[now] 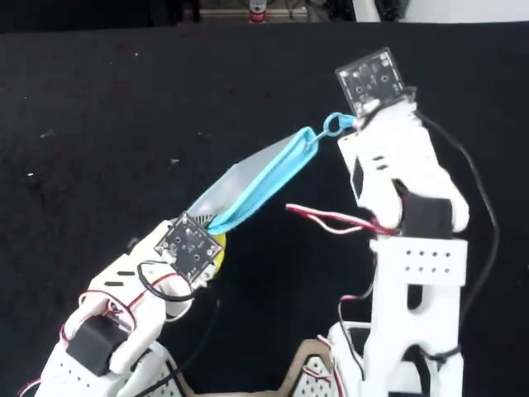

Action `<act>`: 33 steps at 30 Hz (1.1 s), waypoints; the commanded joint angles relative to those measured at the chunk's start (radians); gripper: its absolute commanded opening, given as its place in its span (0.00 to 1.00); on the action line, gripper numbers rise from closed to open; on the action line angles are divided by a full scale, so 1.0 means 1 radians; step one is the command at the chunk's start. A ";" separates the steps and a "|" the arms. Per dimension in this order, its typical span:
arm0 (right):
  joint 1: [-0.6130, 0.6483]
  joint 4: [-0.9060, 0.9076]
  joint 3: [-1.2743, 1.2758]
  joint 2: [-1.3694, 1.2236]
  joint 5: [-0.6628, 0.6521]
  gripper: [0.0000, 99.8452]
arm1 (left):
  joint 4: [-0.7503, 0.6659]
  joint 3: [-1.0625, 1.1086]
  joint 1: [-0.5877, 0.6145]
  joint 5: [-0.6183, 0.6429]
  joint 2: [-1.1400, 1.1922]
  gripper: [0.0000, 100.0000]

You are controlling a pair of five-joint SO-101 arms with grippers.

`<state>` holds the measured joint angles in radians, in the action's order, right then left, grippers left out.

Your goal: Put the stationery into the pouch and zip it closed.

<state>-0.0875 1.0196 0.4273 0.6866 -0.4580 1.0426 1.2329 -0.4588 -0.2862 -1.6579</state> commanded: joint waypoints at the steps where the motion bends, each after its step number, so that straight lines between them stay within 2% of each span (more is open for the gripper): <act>1: -0.054 0.057 -0.108 -0.022 0.005 0.01 | 0.020 -0.028 0.015 0.017 0.003 0.03; 12: -0.058 0.080 -0.130 -0.111 0.054 0.01 | 0.020 -0.030 0.019 0.018 0.003 0.03; 18: -0.132 0.081 -0.194 -0.191 0.063 0.01 | 0.020 -0.030 0.019 0.018 0.003 0.03; 22: -0.135 0.138 -0.199 -0.197 0.058 0.01 | 0.015 -0.027 0.019 0.018 0.003 0.03; 29: 0.017 0.316 -0.199 -0.068 0.060 0.02 | 0.012 -0.027 0.018 0.017 0.003 0.03; 33: 0.137 0.434 -0.199 0.061 0.060 0.13 | 0.012 -0.030 0.012 0.012 0.003 0.03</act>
<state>-0.0230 1.3878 0.2923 0.6513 -0.4089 1.0518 1.2329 -0.4588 -0.2862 -1.6563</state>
